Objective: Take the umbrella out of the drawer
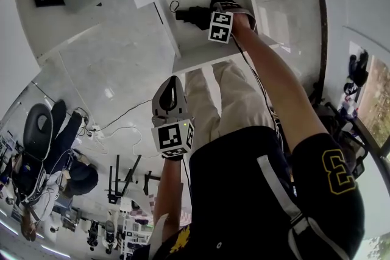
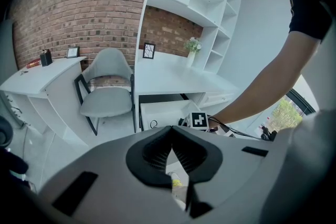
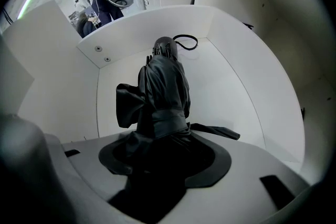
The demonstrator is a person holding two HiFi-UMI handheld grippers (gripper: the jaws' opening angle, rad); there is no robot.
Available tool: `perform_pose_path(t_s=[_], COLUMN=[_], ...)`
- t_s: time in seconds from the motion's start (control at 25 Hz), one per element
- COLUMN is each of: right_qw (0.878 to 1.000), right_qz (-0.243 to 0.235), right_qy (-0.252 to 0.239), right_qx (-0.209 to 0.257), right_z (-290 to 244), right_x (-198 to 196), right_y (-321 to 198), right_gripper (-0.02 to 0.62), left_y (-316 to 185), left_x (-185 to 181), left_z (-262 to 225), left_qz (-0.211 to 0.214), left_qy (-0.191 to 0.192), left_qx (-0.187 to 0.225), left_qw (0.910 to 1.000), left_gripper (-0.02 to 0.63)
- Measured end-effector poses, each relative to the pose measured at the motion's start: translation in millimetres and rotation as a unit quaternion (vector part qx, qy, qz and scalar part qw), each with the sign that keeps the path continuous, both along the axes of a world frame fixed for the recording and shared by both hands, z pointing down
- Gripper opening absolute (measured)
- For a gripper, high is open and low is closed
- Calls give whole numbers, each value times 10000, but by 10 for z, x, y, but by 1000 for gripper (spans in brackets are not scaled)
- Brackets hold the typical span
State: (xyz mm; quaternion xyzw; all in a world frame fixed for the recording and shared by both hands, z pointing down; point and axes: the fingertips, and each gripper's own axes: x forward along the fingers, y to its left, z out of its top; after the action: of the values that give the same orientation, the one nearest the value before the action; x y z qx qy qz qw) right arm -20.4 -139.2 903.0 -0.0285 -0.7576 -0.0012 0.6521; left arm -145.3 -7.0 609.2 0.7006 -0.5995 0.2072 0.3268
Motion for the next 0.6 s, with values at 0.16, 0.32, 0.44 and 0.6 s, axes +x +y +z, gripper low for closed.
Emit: perform_pose_path(t_s=[0.16,0.32,0.44,0.6], right_qw=[10000,10000,10000,10000], right_qz=[-12,0,-3,5], right_qy=[-9,-9,-15,-3], right_qx=[-19,9,37,78], right_z=[-4,-9,-20,-29], right_x=[-12,3,-1,3], right_y=[-14,-4,-10,-9], right_gripper=[259,259,259,259], left_y=[-8,10,22,39], left_x=[-8,-3,-19,-6], left_z=[-13,-26,-33,-38], left_qz=[3,11,-9,40], left_qy=[-17,-17,-16,-27], left_qx=[19,22,19,15], left_qw=[10000,10000,10000,10000], left_gripper=[18,18,18,18])
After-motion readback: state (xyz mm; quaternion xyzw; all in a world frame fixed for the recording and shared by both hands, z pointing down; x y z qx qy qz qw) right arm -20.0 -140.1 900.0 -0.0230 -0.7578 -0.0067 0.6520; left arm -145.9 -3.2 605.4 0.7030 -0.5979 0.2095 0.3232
